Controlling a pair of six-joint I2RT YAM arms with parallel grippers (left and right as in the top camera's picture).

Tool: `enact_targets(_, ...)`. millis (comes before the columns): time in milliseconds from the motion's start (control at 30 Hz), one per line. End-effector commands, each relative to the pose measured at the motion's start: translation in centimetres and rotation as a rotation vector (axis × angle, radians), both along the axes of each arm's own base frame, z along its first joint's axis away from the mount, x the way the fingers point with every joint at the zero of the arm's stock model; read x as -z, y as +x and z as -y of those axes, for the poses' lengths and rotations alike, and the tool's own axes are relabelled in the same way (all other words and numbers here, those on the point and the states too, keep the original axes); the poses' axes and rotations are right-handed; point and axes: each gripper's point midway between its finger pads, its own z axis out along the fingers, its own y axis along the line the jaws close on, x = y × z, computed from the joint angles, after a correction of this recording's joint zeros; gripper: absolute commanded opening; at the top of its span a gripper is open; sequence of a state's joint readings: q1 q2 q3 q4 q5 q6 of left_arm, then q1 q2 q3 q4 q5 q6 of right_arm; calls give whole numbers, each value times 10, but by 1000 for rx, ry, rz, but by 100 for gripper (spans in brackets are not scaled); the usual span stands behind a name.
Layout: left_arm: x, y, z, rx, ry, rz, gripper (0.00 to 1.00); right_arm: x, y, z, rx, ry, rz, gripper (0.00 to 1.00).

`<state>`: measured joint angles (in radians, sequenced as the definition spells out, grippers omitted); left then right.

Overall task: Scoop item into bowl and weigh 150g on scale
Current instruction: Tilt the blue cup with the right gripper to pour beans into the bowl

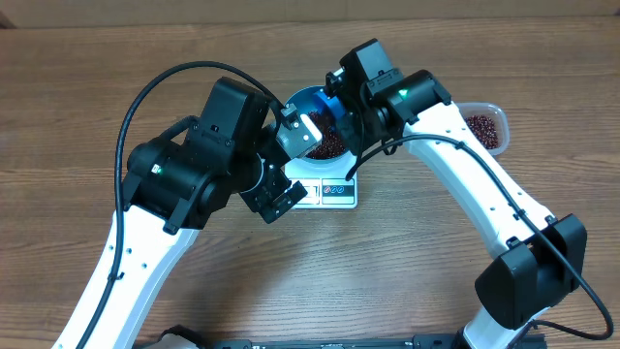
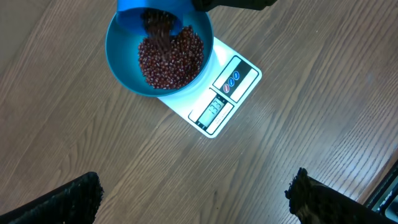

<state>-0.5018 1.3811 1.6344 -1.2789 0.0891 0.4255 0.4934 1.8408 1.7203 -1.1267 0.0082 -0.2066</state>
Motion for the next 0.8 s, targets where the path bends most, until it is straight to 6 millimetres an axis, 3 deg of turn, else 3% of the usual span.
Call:
enact_targets(0,-9,2,-1,-6,-10,25,99,-27,6,0,2,19,73,4)
enact_targets(767,-9,2,-1,-6,-10,25,100,-27,6,1,-20,7,80,4)
